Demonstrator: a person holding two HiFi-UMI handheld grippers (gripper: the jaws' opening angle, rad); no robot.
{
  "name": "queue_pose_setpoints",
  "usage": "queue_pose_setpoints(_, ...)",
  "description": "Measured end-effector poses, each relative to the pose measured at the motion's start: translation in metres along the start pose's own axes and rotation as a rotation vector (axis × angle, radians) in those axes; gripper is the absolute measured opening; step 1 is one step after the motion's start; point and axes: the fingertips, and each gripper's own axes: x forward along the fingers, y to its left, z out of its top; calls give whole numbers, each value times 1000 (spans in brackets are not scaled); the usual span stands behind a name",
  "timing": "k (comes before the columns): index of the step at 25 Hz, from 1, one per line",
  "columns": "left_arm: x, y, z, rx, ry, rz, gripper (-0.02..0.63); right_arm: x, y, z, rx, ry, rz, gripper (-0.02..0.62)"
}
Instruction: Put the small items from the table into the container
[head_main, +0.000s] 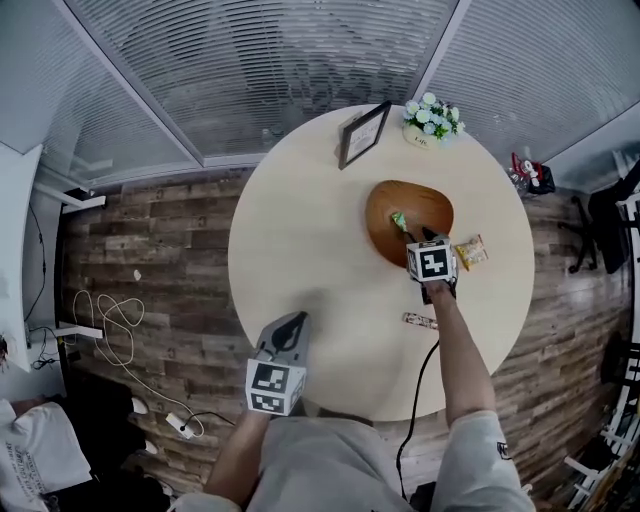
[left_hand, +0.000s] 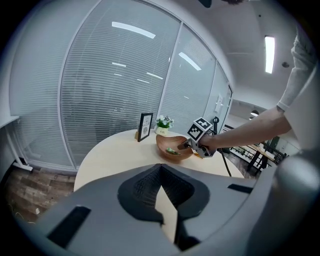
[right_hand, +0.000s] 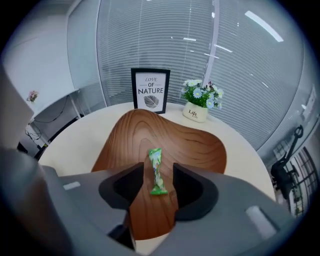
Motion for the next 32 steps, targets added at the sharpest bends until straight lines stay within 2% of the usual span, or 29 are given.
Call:
queue_pose_setpoints(4,3,-4,6,2,-7,-11,6,-23,-2,7,12,-94,-25,155)
queue_pose_setpoints(7,7,-10,13,11,-22,-30,6,-62,2,11,16,-194,-27,78)
queue_pose_setpoints(8,9,-14,16,15,-29,-38,6,-78,5,9,18,-231,-23,13)
queue_pose_setpoints(10,15,-23,21,24,-42,-56,6,-108,13,-2,36,-279,-17,2)
queue_pose_setpoints(16,33,-52,27,53,-56,-109,6,-187,40,-65,240,-351,-80,2)
queue_pose_setpoints(24,50,-89,6,114,5,-177,6,-224,74,-132,377,-395,-76,2)
queue_pose_setpoints(32,60,-109,-19,142,56,-171,5,-215,77,-153,379,-355,-27,2)
